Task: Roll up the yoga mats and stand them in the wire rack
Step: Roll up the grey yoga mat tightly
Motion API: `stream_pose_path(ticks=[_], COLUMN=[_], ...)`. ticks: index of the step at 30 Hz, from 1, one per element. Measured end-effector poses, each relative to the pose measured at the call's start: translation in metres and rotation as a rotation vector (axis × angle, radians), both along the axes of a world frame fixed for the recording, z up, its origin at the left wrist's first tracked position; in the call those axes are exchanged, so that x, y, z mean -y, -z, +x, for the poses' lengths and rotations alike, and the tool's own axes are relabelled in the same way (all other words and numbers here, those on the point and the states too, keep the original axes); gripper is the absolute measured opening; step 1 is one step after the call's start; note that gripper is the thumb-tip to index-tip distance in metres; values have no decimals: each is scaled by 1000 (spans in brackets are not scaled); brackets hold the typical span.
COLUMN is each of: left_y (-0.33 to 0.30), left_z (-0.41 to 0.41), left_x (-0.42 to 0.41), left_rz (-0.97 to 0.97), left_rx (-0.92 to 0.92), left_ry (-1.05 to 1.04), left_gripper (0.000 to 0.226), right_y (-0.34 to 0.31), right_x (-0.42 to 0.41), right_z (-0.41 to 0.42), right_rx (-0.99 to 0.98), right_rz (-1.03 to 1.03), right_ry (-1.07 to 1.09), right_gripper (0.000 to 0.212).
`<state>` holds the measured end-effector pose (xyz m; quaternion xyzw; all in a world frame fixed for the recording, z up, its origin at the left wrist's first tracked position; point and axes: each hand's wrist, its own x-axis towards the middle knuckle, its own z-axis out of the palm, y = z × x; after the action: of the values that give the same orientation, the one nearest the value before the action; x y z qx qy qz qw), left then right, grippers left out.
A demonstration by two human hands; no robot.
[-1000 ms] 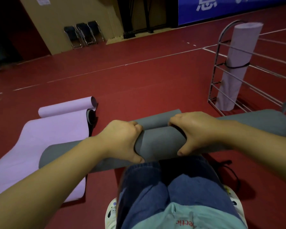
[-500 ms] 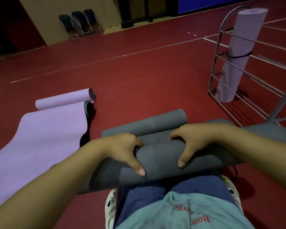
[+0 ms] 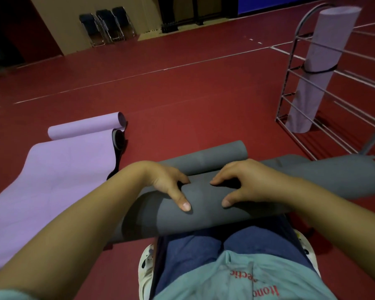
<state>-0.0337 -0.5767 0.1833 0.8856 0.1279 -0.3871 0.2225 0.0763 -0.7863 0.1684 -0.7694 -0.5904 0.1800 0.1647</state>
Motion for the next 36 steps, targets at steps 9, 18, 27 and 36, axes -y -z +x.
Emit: stream_pose_path(ticks=[9, 18, 27, 36], left_y=[-18, 0, -12, -16], left_z=[-34, -34, -14, -12], left_x=[41, 42, 21, 18], left_rz=[367, 447, 303, 370], left_rx=[569, 667, 565, 611], left_ry=[211, 102, 49, 41], left_gripper=[67, 68, 62, 46], right_y=[-7, -11, 6, -8], right_x=[-26, -26, 6, -24], right_z=[32, 24, -4, 23], right_rx=[-173, -65, 162, 108], right_rz=[-161, -73, 78, -49], right_ry=[-1, 87, 69, 100], right_gripper=[50, 43, 71, 67])
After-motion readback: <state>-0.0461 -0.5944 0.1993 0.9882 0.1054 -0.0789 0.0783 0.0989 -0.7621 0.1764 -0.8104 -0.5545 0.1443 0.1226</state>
